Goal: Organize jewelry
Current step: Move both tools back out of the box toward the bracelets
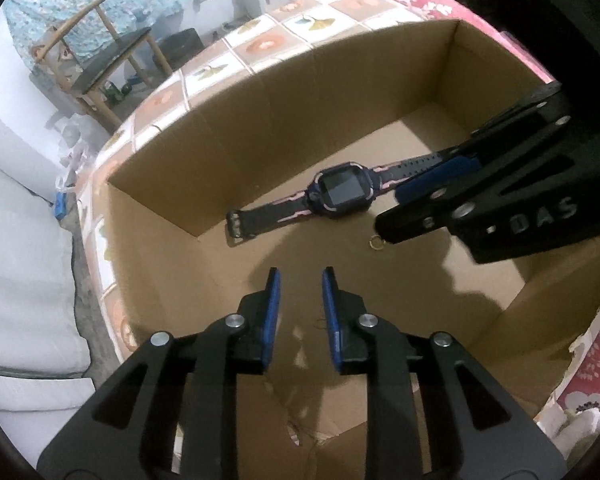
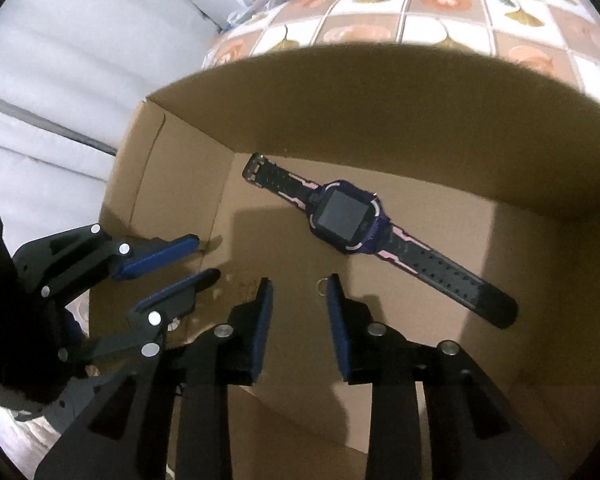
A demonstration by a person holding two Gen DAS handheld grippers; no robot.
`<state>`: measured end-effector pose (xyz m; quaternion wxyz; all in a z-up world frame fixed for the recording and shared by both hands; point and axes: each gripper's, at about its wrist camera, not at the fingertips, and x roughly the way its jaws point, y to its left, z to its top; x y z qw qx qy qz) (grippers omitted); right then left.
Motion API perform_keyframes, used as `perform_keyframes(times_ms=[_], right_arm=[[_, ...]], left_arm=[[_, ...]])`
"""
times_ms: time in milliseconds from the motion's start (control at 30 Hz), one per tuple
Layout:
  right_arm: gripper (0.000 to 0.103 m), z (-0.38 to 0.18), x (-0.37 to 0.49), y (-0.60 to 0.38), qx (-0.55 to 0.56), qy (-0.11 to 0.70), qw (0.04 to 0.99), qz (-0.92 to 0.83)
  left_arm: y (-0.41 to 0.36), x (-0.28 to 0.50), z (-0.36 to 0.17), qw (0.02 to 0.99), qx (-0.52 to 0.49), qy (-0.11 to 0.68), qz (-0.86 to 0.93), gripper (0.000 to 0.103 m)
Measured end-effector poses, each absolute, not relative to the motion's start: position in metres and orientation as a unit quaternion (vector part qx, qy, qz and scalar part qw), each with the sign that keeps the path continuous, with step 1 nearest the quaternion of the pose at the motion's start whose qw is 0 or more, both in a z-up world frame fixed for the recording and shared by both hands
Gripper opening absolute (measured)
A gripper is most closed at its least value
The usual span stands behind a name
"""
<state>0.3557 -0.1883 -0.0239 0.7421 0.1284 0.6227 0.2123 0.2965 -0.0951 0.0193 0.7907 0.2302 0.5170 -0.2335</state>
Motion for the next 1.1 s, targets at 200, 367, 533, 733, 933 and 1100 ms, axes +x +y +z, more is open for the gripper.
perform_keyframes(times_ms=[200, 367, 533, 733, 933, 1100], right_arm=[[0.029, 0.032, 0.326, -0.203, 0.117, 0.551, 0.798, 0.216], [0.049, 0.096, 0.236, -0.233, 0.107, 0.428, 0.855, 0.272], [0.052, 0.096, 0.153, -0.240, 0.121, 0.380, 0.865, 0.303], [0.052, 0.036, 0.098, -0.241, 0.168, 0.382, 0.869, 0.266], [0.052, -0.019, 0.099, -0.214, 0.185, 0.436, 0.850, 0.230], [0.045, -0.032, 0.119, -0.184, 0.158, 0.443, 0.854, 0.224]], left_arm=[[-0.072, 0.269, 0.071, 0.839, 0.182, 0.449, -0.248, 0.032], [-0.037, 0.200, 0.121, 0.883, 0.155, 0.360, -0.258, 0.057], [0.004, 0.141, 0.125, 0.900, 0.102, 0.338, -0.256, 0.066], [0.028, 0.095, 0.068, 0.909, 0.044, 0.360, -0.205, 0.066], [0.007, 0.077, 0.007, 0.904, 0.104, 0.375, -0.180, 0.065], [-0.015, 0.079, -0.014, 0.891, 0.110, 0.376, -0.230, 0.051]])
